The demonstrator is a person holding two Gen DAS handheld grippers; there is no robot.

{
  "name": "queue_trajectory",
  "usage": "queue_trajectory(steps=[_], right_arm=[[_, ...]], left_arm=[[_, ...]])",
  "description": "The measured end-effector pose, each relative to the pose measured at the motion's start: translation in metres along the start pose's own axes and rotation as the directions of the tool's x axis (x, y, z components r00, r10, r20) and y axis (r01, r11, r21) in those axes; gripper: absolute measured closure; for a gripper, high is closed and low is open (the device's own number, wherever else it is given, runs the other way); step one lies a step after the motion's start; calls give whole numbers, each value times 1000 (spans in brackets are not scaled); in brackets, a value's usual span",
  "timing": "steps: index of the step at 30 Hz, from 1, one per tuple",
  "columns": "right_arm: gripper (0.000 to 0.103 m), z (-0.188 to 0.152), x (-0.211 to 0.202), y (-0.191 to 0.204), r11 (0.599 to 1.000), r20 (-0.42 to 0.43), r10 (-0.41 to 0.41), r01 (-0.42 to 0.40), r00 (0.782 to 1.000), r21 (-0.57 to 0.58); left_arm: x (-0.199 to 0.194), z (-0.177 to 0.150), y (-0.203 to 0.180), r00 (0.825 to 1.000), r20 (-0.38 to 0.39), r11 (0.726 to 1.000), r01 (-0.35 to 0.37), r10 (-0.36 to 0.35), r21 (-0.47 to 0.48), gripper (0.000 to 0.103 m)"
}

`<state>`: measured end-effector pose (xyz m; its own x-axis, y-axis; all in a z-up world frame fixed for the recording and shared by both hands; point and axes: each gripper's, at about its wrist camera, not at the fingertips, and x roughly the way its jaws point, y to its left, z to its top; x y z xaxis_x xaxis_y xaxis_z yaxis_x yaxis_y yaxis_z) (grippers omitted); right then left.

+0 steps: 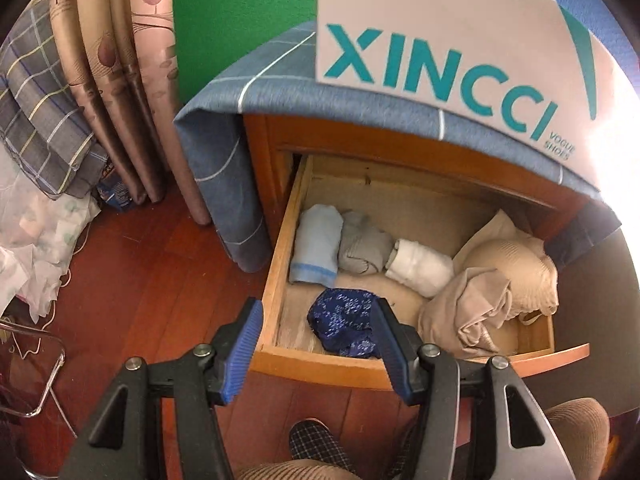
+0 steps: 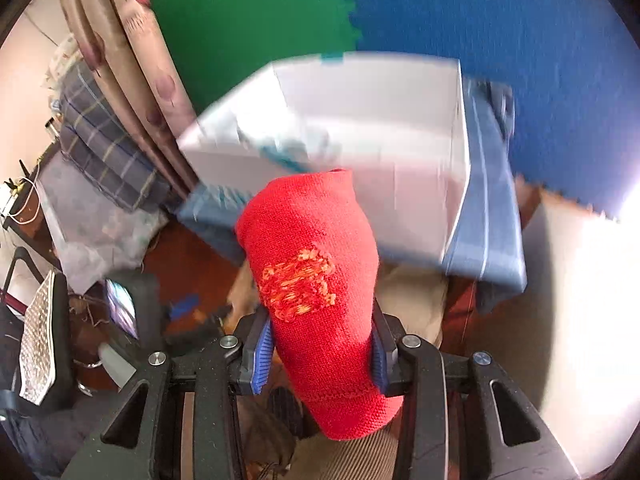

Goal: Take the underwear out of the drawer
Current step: 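Carry the red sock into the white box and open the right gripper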

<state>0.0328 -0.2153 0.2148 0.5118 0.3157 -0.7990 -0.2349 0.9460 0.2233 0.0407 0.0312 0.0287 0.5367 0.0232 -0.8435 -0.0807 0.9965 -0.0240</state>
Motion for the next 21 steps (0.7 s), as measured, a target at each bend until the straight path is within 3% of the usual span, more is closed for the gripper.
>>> queue_trajectory(steps=[5,9,14,21], right_arm=[[66,58,-17,4,999,83,-36,38,996,-17],[66,100,1,-5,996,83,-85,84,993,9],[66,140,49,-25,987,10,-156,155,988,47],[65,157,118,-49,972,-139,-212,223,967,70]], left_arm=[[-1,-2,5,1000,13,999,22,-21,-31,46],[2,-3,11,1000,6,998,22,-22,-58,46],[1,-3,22,999,21,993,34,-32,-114,46],[7,-2,33,997,11,982,75,-74,-171,46]])
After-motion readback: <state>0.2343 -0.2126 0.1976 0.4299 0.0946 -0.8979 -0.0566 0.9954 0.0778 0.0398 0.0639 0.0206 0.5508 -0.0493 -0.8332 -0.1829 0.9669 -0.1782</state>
